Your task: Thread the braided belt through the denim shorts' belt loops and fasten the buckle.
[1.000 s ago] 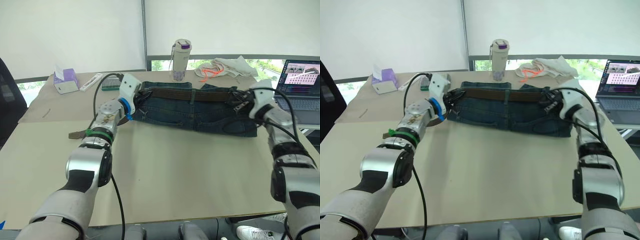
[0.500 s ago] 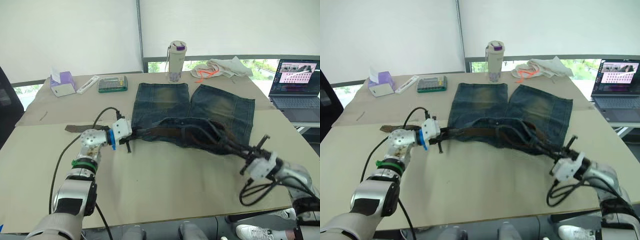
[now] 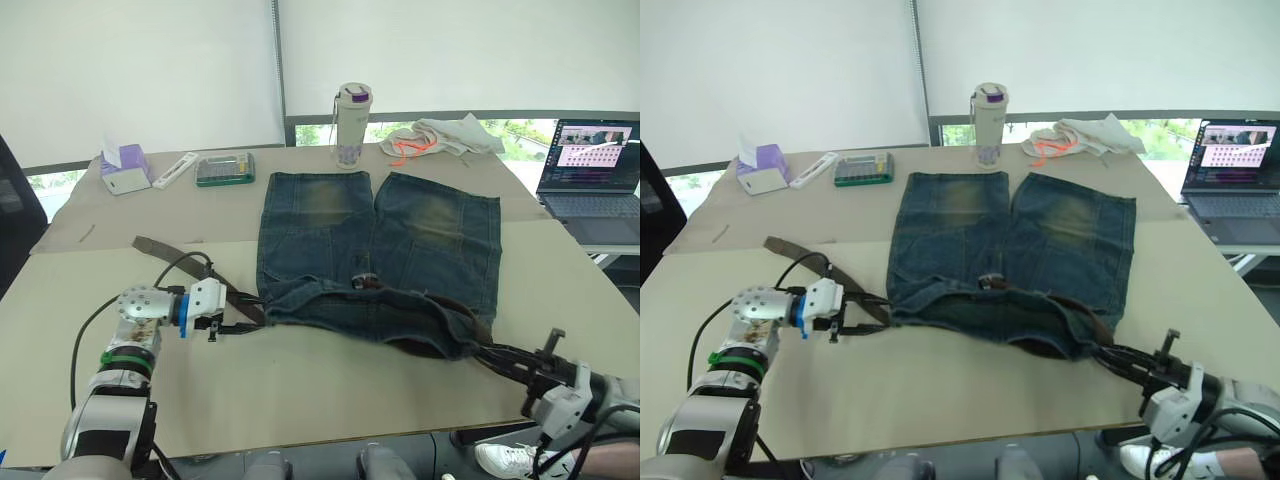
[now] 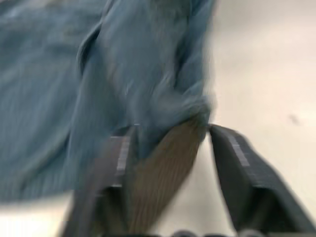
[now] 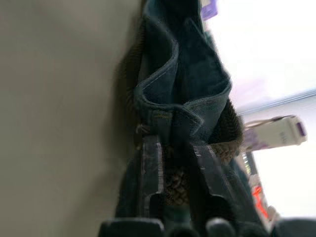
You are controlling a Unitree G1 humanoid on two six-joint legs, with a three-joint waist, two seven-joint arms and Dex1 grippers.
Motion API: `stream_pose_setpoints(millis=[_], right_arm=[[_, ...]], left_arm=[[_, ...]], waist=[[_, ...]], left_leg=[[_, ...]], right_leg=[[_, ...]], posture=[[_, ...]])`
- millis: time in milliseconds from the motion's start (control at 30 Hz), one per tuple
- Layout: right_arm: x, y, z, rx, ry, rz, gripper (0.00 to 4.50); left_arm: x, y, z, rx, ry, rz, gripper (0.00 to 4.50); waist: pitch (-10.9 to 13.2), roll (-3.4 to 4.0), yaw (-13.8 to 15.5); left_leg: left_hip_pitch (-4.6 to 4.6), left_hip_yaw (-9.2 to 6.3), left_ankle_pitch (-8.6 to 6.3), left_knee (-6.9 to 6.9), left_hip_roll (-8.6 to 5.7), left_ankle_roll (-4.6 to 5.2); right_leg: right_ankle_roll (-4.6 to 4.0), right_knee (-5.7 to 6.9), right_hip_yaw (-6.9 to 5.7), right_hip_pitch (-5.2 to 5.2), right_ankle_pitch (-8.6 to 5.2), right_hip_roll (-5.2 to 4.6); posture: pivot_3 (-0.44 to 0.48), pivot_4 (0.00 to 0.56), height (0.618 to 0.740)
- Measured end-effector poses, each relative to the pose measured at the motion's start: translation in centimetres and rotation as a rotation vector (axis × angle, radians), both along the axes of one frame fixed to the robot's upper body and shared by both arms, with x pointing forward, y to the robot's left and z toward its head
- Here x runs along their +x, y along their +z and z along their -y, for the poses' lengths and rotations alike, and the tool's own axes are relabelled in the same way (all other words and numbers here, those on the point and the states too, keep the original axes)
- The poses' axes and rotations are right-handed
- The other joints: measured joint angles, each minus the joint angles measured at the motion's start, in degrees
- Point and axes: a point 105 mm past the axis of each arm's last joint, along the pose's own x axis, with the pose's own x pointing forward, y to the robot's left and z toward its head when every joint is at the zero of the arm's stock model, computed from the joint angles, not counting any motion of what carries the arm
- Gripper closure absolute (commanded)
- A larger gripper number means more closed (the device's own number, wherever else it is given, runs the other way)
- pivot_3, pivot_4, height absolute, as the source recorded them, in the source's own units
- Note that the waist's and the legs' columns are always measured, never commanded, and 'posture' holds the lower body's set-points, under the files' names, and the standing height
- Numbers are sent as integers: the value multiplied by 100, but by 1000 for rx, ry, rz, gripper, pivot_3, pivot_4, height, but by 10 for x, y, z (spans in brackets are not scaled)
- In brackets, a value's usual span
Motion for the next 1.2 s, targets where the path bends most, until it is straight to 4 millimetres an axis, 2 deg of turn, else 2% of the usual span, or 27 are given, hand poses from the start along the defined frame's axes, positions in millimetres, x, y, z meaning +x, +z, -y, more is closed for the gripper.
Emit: stream_pose_setpoints(millis=[67,100,233,333,433,533,600,700,833,900,1000,1100,1200], right_arm=[[-2,0,3,0,-13,-5,1869],[-4,-1,6,-6,-22,-17,1555],[-10,-1,21,-31,-61,-63,154],[-10,5,27,14,-111,-64,68],[7,8,54,131,-359,-147,68],[17,7,75,302,-517,-365,68],[23,10,78,443,-555,-495,68],[35,29,63,660,-518,-646,68],[53,78,25,851,-371,-720,68],[55,91,6,878,-322,-763,68],[59,97,-21,891,-260,-846,68],[65,98,-60,870,-163,-923,68],[63,77,-86,800,-112,-1014,68]], left_arm=[[0,0,-1,-16,8,-16,173],[0,1,-1,-28,16,-20,0],[4,8,-8,-85,72,-25,0],[7,16,-10,-139,103,-23,0],[7,21,-16,-215,159,-29,0],[3,21,-23,-272,218,-44,0],[1,20,-26,-315,254,-69,0],[-1,30,-29,-397,301,-79,0],[8,72,-25,-608,412,-47,0],[13,88,-23,-685,468,-45,0],[22,94,-25,-772,626,-68,0],[33,91,-19,-827,783,-107,0],[41,87,-18,-842,937,-124,0]], waist=[[0,0,5],[0,-1,5],[0,-1,-21],[0,-1,-42],[3,-6,-46],[3,-5,-35],[1,-2,-22],[-1,4,17],[-1,15,105],[-3,16,163],[-3,15,211],[-3,9,214],[-3,3,242]], left_leg=[[5,-2,0,5,0,0],[4,-3,0,5,0,0],[6,-2,-4,4,1,7],[7,-2,-5,4,5,9],[10,-6,-19,4,25,32],[25,-26,-26,5,47,42],[30,-34,-26,5,57,42],[31,-43,-27,11,72,41],[14,-54,-27,13,81,40],[12,-53,-27,14,79,39],[6,-52,-27,21,72,39],[5,-50,-26,26,68,36],[0,-49,-25,25,59,36]], right_leg=[[1,0,-3,9,-1,0],[1,0,-5,9,-1,0],[1,0,-4,9,-3,1],[-1,1,-3,11,-4,3],[-4,-17,-3,69,-8,2],[-5,-22,1,86,-10,0],[-6,-18,1,83,-11,-2],[-8,-8,-12,51,-10,4],[-8,-2,-24,36,-9,7],[-7,-5,-27,36,-9,10],[-6,-6,-28,33,-8,8],[-4,-8,-27,34,-6,9],[-3,-10,-32,25,-6,10]], posture=[[0,150,740],[0,150,740],[0,150,740],[0,150,740],[0,150,740],[0,150,740],[0,150,740],[0,150,740],[0,150,740],[0,150,740],[0,150,740],[0,150,740],[0,150,740]])
